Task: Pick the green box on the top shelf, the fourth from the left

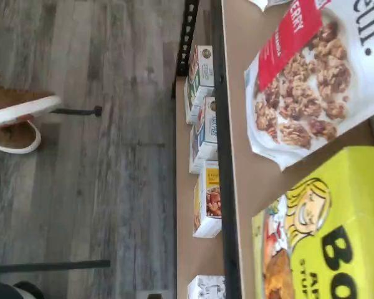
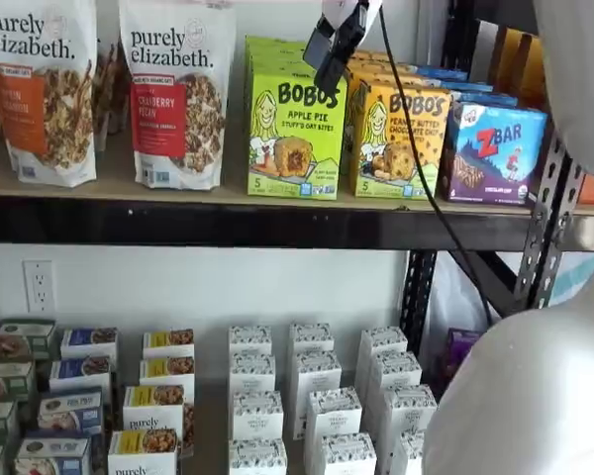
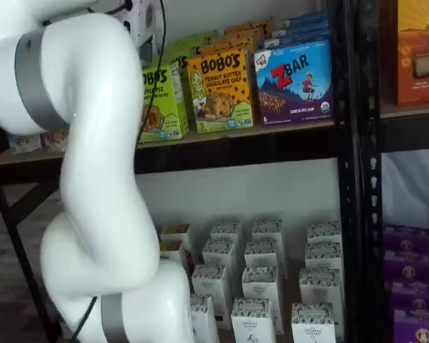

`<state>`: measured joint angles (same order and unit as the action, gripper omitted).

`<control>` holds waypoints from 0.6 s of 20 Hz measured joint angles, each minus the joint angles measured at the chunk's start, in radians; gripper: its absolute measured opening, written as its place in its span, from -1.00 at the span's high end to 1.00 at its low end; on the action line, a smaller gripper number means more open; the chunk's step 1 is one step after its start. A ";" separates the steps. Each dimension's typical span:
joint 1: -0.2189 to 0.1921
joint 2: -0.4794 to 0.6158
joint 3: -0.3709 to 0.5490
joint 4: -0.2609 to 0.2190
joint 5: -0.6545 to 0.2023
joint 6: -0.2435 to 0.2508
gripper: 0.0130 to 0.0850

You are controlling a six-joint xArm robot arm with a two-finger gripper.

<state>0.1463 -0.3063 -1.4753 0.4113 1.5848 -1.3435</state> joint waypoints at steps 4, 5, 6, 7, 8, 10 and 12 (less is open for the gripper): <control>-0.030 0.043 -0.048 0.025 0.013 -0.022 -1.00; -0.036 0.051 -0.056 0.029 0.012 -0.027 -1.00; -0.040 0.058 -0.063 0.032 0.008 -0.030 -1.00; -0.043 0.064 -0.069 0.034 0.005 -0.033 -1.00; -0.046 0.071 -0.076 0.034 0.005 -0.036 -1.00; -0.051 0.084 -0.089 0.033 0.003 -0.040 -1.00; -0.053 0.096 -0.099 0.028 0.003 -0.044 -1.00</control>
<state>0.0931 -0.2101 -1.5747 0.4397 1.5873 -1.3879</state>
